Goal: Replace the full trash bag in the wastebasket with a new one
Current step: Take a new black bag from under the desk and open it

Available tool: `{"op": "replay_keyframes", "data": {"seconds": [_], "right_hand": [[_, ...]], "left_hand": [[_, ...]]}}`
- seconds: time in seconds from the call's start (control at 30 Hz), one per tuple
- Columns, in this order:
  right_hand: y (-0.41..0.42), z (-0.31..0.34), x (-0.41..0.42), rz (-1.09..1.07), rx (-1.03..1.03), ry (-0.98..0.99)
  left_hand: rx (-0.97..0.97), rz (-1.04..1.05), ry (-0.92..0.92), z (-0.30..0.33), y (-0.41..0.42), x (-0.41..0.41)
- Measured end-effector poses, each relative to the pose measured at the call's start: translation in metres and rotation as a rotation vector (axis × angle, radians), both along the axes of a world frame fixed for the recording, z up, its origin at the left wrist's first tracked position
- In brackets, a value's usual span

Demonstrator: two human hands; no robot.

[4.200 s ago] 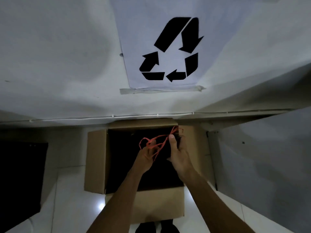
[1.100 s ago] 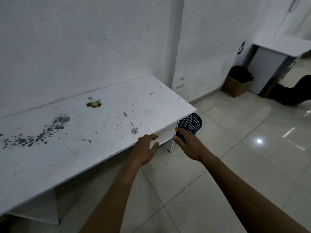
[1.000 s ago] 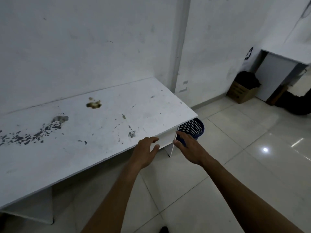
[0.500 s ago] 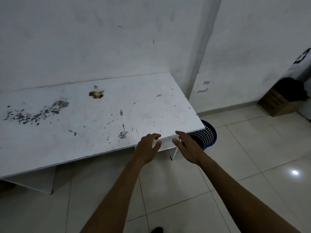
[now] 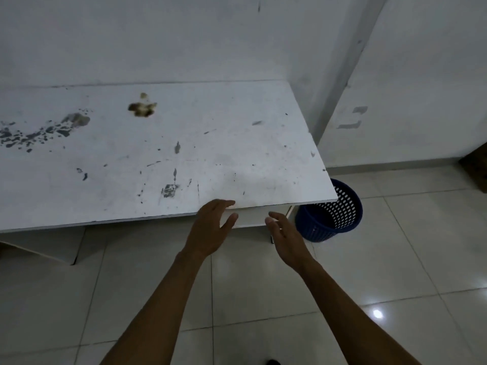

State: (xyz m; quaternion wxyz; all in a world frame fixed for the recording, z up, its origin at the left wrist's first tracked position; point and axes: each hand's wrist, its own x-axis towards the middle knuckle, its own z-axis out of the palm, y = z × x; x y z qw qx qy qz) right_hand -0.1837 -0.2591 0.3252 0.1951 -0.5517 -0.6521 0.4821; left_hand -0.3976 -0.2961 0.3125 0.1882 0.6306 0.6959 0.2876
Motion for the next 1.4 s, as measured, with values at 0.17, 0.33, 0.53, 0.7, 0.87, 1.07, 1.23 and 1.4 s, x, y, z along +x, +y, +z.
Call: {"op": "replay_keyframes", "data": {"seconds": [0.17, 0.33, 0.53, 0.7, 0.87, 1.07, 1.23, 1.4], "right_hand": [[0.025, -0.093, -0.025, -0.034, 0.026, 0.128], [0.057, -0.171, -0.054, -0.130, 0.134, 0.303], [0.089, -0.225, -0.077, -0.197, 0.333, 0.509], [0.101, -0.225, -0.087, -0.253, 0.340, 0.604], [0.112, -0.202, -0.095, -0.270, 0.339, 0.636], [0.129, -0.187, -0.106, -0.295, 0.382, 0.572], [0.125, -0.187, -0.108, -0.342, 0.382, 0.575], [0.100, -0.189, -0.099, -0.360, 0.416, 0.609]], "left_hand": [[0.175, 0.014, 0.394, -0.050, 0.049, -0.019], [0.324, 0.106, 0.666, -0.074, 0.060, -0.020], [0.353, 0.118, 0.777, -0.072, 0.053, -0.022], [0.393, 0.104, 0.748, -0.071, 0.049, -0.024], [0.252, 0.086, 0.692, -0.059, 0.049, -0.036], [0.244, 0.134, 0.741, -0.057, 0.051, -0.041], [0.240, 0.091, 0.681, -0.057, 0.049, -0.044], [0.228, 0.069, 0.539, -0.056, 0.050, -0.048]]}}
